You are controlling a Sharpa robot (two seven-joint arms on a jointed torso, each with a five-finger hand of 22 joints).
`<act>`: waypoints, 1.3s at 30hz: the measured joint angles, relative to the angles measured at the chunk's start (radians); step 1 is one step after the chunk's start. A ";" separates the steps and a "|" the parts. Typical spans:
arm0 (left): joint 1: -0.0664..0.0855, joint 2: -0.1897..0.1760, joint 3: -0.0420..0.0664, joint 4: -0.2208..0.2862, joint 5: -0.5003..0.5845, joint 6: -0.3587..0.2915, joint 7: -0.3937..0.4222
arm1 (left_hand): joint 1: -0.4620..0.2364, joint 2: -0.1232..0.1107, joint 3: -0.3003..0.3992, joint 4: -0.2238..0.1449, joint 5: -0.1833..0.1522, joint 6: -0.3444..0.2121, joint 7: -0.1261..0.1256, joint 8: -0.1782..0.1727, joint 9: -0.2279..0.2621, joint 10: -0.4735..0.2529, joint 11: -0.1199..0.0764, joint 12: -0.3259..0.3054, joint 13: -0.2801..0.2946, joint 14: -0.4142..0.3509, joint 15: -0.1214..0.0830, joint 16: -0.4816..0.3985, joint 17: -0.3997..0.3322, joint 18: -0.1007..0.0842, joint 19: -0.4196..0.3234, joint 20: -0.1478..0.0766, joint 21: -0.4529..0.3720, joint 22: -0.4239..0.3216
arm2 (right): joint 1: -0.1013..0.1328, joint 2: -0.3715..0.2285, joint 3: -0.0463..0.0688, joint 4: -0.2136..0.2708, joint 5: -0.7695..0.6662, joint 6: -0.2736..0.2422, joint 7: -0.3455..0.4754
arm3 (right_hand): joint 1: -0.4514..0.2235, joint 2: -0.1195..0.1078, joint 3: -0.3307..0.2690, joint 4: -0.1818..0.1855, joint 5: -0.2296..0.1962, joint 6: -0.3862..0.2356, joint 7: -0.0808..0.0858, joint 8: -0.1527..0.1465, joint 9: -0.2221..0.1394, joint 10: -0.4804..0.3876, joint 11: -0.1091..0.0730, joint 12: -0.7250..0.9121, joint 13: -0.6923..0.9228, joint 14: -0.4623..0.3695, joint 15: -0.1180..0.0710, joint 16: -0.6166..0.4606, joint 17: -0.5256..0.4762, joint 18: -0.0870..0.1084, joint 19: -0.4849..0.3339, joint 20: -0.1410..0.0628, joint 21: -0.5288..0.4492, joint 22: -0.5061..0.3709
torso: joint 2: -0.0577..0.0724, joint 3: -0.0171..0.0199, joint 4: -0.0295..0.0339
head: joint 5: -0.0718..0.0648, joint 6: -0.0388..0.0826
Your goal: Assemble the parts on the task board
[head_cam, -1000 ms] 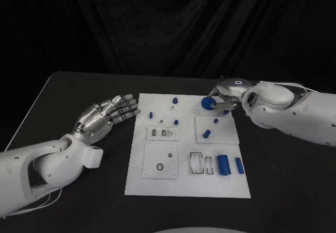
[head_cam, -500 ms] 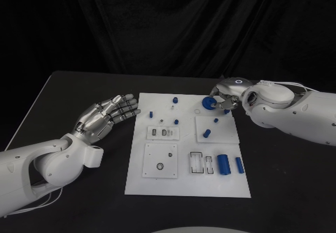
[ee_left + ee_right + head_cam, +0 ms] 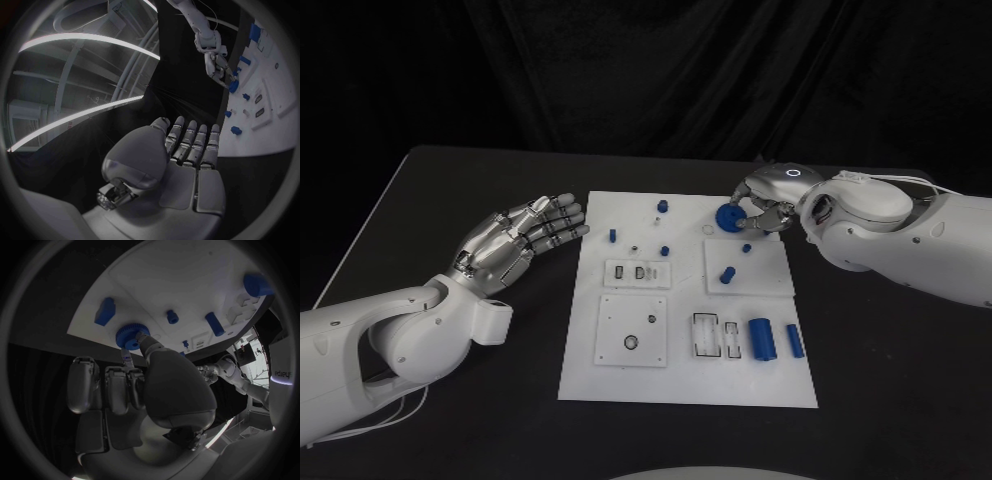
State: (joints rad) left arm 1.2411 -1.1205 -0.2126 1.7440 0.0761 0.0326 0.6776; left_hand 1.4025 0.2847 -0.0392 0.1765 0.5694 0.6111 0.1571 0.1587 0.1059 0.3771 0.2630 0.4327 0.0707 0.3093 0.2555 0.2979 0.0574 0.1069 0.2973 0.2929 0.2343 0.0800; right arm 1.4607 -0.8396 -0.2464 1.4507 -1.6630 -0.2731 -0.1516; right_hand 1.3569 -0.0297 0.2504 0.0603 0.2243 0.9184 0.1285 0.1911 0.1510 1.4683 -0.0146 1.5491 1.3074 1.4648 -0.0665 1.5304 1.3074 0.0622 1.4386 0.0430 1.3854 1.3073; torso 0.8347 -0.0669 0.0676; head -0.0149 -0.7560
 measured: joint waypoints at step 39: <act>0.000 0.016 0.000 -0.008 0.000 0.000 -0.002 | 0.000 0.000 0.008 -0.003 0.000 0.000 0.000 0.000 0.000 0.003 0.003 0.000 0.000 0.000 0.000 0.004 0.000 0.000 0.004 -0.004 0.000 0.000 | 0.029 0.190 0.001 0.001 0.000 0.004 0.021 | -0.040 0.002 0.000 0.024 -0.011 -0.021 -0.021 0.088 0.000 -0.002 -0.002 0.000 0.001 -0.001 -0.001 -0.005 0.000 0.000 0.000 0.000 -0.012 0.000 | 0.002 -0.0010 0.0000 | -0.008 -0.001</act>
State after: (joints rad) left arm 1.2408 -1.1048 -0.2126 1.7363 0.0763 0.0326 0.6756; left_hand 1.4025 0.2847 -0.0310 0.1737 0.5694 0.6110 0.1572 0.1587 0.1058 0.3806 0.2664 0.4327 0.0706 0.3093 0.2555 0.3018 0.0574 0.1073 0.3010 0.2893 0.2343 0.0800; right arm 1.4893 -0.6500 -0.2455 1.4519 -1.6634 -0.2692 -0.1308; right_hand 1.3168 -0.0279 0.2501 0.0844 0.2137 0.8969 0.1070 0.2794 0.1511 1.4666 -0.0162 1.5490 1.3081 1.4641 -0.0671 1.5254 1.3074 0.0622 1.4385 0.0431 1.3733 1.3078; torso 0.8365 -0.0679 0.0676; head -0.0229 -0.7574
